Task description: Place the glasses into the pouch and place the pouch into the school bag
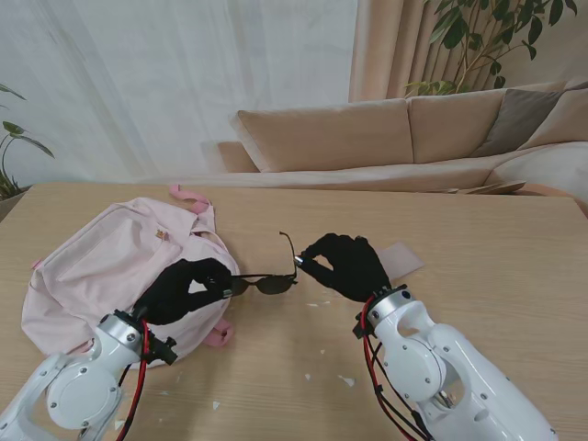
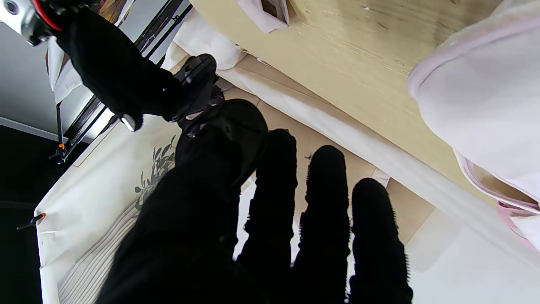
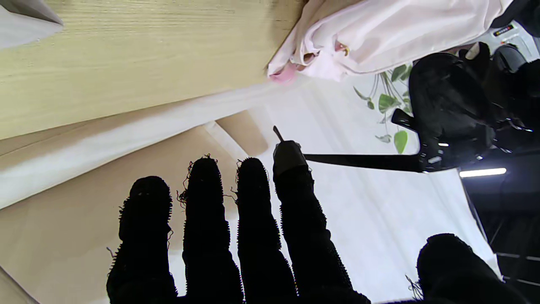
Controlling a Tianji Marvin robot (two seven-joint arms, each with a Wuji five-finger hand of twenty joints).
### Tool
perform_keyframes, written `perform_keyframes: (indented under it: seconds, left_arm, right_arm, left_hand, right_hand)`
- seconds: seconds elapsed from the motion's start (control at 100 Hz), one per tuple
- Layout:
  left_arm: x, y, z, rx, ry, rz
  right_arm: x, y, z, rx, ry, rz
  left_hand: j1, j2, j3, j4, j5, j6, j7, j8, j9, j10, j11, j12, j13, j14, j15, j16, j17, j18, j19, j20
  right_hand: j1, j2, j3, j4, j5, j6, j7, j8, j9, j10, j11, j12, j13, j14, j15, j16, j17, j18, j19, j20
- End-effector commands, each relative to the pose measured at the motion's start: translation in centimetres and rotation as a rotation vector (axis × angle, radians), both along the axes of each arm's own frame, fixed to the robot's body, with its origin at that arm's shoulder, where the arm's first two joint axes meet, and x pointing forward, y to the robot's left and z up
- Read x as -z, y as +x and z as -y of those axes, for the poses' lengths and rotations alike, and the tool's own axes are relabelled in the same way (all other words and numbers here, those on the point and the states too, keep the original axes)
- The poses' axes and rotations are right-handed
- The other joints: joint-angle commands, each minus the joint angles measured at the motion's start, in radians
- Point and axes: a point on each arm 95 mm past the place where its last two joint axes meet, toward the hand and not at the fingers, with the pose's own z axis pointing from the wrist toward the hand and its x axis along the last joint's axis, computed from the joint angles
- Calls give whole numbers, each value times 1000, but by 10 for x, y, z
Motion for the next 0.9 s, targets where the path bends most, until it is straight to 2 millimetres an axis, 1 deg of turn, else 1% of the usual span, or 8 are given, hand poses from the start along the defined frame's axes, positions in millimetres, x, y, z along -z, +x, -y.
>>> perform_keyframes:
  seconds: [0.0,0.26,0.45,0.55,0.65,0.73,0.8,0.89]
  left_arm:
    - [0,-5,5,29,-1,-10]
    - [0,-6,13,56,1,-24]
    - [0,-3,17,52,0,-27]
    - [0,-2,17,44,3,-28]
    - [1,-2,16,34,0,-27]
    - [0,-1,14,29,1,-21]
    - [0,-1,13,25,-5,-15]
    - [-1,-2,12,23,-8,-9]
  right_arm:
    - [4,1,-3,-10,-9,-23]
    - [4,2,-18,-95,35,-31]
    - [2,-6,-29,-166,57,-22]
    - [0,-10,-32,-185,70,-11]
    - [-3,-13,-32,-197,78,-4]
    - [-7,-16,-29,-210,73,-9]
    - [-11,-18,-27,-211,41,-11]
    - [-13,-19,-24,-195,1,-17]
  left_hand:
    - [74,65,168,28,116,-129,117,23,82,-24,106,45,25,8,24,26,3,14,31,9]
    - [73,67,173,27,116,-130,118,31,83,-24,107,50,23,7,22,28,4,14,30,10]
    - [72,68,175,26,115,-130,118,35,82,-24,108,54,27,10,25,33,5,13,31,11]
    - [72,69,176,26,114,-129,119,38,81,-23,110,56,27,10,26,35,4,13,32,13]
    - [73,70,176,26,113,-128,120,41,80,-22,113,59,25,11,27,40,3,14,34,15]
    - [72,70,176,26,114,-127,121,43,81,-22,115,60,27,12,28,42,4,14,34,16]
    - [73,71,177,26,114,-130,122,45,81,-22,116,61,27,11,29,44,4,14,36,18]
    - [72,72,178,27,115,-129,123,47,80,-22,117,62,27,12,29,46,4,15,36,19]
  right_hand:
    - [-34,29,-17,-1,23,-14,-17,19,33,-1,-10,-4,8,19,16,-6,-3,12,5,-11]
    - [-26,30,-20,2,37,-43,-26,21,24,-13,-10,-1,1,3,21,-4,-13,7,3,-16]
    - [-17,29,-20,3,48,-69,-15,32,27,-17,-7,3,4,-2,25,-2,-17,6,1,-18]
    - [-7,12,-16,4,18,-79,-14,41,27,-15,-7,6,8,1,26,-2,-13,8,2,-18]
    - [10,-82,37,4,-79,-66,-18,79,18,-13,-10,11,15,6,26,-1,7,6,16,-12]
    - [19,-225,129,-9,-188,-26,-54,90,-1,-7,-8,9,23,8,26,0,21,0,28,-4]
    - [26,-295,161,-19,-284,18,-116,64,-43,1,-23,-6,21,6,11,-6,31,-9,32,-2]
    - [39,-390,195,-37,-374,94,-193,17,-138,38,-52,-58,1,14,-41,-28,30,-10,27,-4]
